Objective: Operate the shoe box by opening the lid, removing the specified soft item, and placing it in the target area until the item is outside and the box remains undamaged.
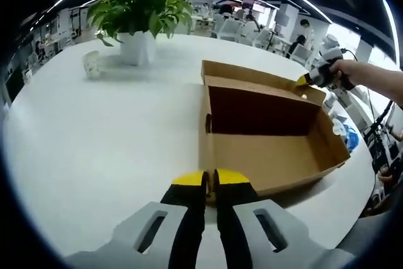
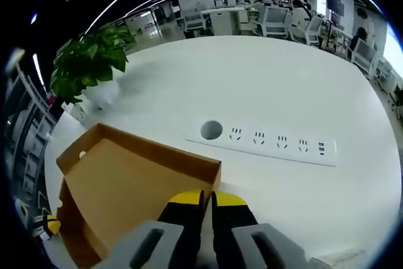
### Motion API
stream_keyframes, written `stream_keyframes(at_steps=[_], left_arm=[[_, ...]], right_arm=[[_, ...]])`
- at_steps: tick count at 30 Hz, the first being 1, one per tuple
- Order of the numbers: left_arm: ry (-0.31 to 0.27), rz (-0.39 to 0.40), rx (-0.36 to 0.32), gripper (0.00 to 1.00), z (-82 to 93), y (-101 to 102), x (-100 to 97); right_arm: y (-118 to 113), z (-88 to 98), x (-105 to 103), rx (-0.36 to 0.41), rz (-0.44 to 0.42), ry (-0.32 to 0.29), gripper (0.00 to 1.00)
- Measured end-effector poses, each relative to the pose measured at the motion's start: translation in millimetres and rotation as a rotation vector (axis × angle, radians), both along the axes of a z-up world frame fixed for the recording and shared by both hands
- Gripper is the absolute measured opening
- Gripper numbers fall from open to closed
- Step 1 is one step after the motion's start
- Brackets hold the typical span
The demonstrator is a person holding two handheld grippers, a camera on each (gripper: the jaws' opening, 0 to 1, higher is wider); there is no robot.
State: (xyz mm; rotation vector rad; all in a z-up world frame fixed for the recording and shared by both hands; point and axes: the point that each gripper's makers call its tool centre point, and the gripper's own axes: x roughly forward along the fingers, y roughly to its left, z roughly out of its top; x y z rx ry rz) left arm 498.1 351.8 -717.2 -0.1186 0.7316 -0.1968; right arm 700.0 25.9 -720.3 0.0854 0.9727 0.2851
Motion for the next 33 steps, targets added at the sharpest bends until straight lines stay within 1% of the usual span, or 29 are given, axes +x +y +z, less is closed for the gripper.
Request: stream_keyframes(at_steps=[13,24,27,31,33], left_arm=[[0.001,-0.001,-0.001,0.03,1.8,-2.4,-2.6],[0.001,-0.001,-0.006,0.03,1.4,-2.0,-2.5],[0.001,-0.002,-0.008,0.03,1.2,-2.0,-2.3],[0.002,-0.002,-0.007,0.03,0.9,-1.8,-1.4],[0.003,-0.002,-0.008,0.03,0.6,-1.6,-1.7]], right_arm=[[-0.4,15.4,1.3,0.013,-0.003,-0.032,0.00],[-0.2,31.1,0.1,0.013,0.000,-0.074,0.00],[0.6,37.5,-0.8,0.012,0.000,-0.092,0.00],[2.8,47.8,1.0,0.003,0.017,-0.134,0.00],[2.8,51.1,0.1,0.002,0.021,-0.142,0.00]])
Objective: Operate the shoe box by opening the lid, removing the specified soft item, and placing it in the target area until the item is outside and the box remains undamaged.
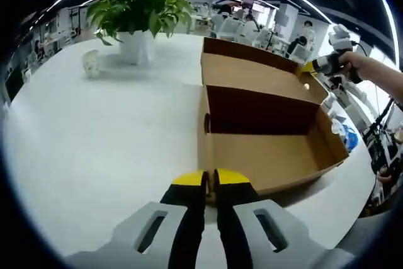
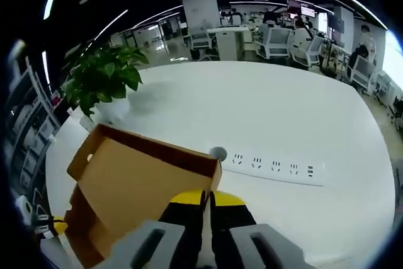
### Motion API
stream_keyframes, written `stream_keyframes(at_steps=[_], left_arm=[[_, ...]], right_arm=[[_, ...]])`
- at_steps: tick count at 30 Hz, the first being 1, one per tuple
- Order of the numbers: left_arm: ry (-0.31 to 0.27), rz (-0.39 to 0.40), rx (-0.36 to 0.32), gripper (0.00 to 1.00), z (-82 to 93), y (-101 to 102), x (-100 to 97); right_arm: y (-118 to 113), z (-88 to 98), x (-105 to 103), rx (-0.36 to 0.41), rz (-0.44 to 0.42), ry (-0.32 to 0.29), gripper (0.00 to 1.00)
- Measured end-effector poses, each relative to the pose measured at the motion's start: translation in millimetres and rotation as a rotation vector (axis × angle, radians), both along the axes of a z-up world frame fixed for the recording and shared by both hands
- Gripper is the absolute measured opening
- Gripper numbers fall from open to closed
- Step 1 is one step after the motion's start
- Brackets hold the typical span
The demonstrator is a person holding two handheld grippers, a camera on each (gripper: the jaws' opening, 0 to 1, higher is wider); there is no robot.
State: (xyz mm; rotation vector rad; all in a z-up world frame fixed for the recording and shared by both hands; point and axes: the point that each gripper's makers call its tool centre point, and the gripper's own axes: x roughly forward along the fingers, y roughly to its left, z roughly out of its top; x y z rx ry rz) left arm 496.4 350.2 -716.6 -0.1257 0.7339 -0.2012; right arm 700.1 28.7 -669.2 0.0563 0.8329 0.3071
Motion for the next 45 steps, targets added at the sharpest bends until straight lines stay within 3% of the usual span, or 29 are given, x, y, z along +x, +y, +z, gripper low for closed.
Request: stream_keyframes(at_steps=[45], left_arm=[[0.003,0.014,-0.023,0.03,3.2,-2.3,-6.0]], right_arm=[[8.4,54.4,-30.9,0.004,0.047,-0.148,0.00]])
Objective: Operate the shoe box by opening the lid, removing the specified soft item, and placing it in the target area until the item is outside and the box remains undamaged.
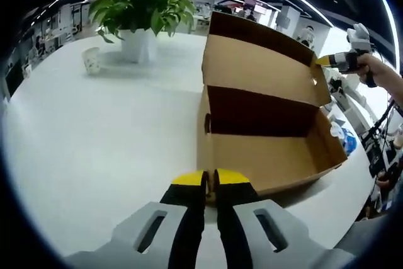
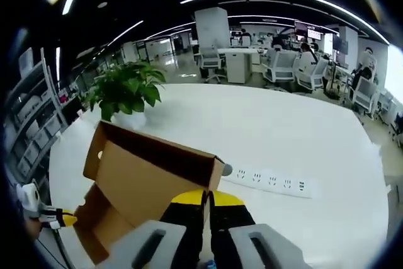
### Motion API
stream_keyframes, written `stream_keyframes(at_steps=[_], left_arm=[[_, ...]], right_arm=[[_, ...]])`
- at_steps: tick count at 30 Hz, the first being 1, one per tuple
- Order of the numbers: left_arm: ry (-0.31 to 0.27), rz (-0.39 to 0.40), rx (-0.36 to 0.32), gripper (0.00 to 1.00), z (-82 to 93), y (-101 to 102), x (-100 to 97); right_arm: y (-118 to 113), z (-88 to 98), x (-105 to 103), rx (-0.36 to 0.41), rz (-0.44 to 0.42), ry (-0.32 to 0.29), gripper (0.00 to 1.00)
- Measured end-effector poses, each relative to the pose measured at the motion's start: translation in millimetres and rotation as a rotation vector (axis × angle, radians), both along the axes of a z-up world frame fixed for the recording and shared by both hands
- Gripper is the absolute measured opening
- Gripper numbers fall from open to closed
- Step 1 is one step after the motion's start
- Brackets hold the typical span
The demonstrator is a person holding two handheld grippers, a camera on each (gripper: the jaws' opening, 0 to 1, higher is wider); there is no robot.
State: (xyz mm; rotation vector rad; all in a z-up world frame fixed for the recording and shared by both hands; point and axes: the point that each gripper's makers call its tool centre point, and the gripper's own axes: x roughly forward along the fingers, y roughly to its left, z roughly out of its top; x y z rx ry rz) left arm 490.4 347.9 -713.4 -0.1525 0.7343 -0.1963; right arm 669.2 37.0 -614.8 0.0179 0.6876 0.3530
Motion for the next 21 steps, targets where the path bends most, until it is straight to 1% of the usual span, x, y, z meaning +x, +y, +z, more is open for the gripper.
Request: stream_keyframes(at_steps=[11,18,21], left_arm=[[0.001,-0.006,0.002,0.03,-2.3,3.6,6.1],[-0.002,-0.006,-0.002,0.03,-2.9,5.2,7.3],[-0.002,-0.008,-0.003,0.03,-3.1,5.0,7.7]], right_arm=[[1.1,9.1,-8.0,0.001,0.010,-0.031,0.00],[0.6,12.7,-10.3,0.002,0.019,-0.045,0.00],[1.2,14.7,-14.3,-0.002,0.024,-0.054,0.00]])
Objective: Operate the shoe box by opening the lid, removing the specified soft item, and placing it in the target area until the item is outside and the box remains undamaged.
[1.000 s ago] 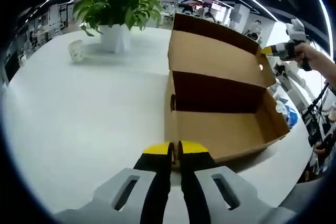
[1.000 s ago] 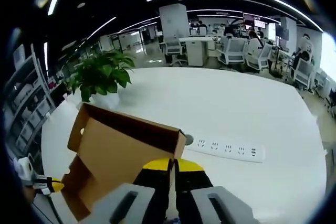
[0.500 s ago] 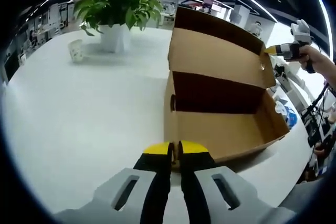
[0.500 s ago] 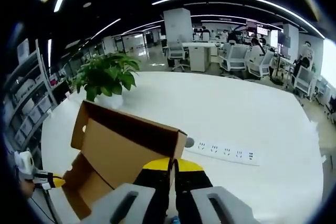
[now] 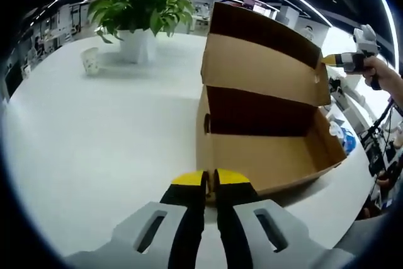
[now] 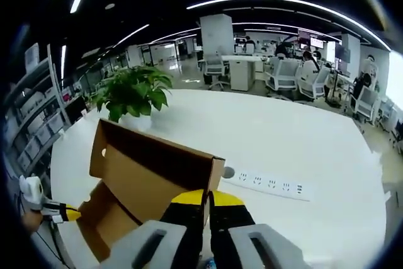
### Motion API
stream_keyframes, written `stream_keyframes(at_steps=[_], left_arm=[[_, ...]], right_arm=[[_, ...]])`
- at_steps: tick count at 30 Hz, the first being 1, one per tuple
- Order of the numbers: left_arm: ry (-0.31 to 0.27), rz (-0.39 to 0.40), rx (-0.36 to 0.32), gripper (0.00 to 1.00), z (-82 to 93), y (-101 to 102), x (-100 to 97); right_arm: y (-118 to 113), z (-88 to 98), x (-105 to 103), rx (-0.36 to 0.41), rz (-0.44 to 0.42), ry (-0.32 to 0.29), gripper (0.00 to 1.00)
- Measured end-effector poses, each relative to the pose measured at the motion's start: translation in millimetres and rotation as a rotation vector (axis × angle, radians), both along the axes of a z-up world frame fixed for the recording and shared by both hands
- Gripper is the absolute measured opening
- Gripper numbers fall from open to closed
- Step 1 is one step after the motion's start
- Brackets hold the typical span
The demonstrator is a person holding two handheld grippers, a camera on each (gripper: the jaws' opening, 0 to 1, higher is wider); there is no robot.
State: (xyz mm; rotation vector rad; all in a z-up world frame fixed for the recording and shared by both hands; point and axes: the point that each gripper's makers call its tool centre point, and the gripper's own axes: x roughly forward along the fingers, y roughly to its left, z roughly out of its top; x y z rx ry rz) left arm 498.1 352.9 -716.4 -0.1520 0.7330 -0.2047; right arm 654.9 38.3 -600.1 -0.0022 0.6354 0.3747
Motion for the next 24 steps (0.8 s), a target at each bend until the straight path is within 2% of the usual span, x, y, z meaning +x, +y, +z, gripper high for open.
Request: stream_keyframes(at_steps=[24], left_arm=[[-0.006,-0.014,0.006,0.04,-0.2,1.8,0.7]], right_arm=[[2.4,11.1,-23.2,0.014,0.005,-0.057,0.00]])
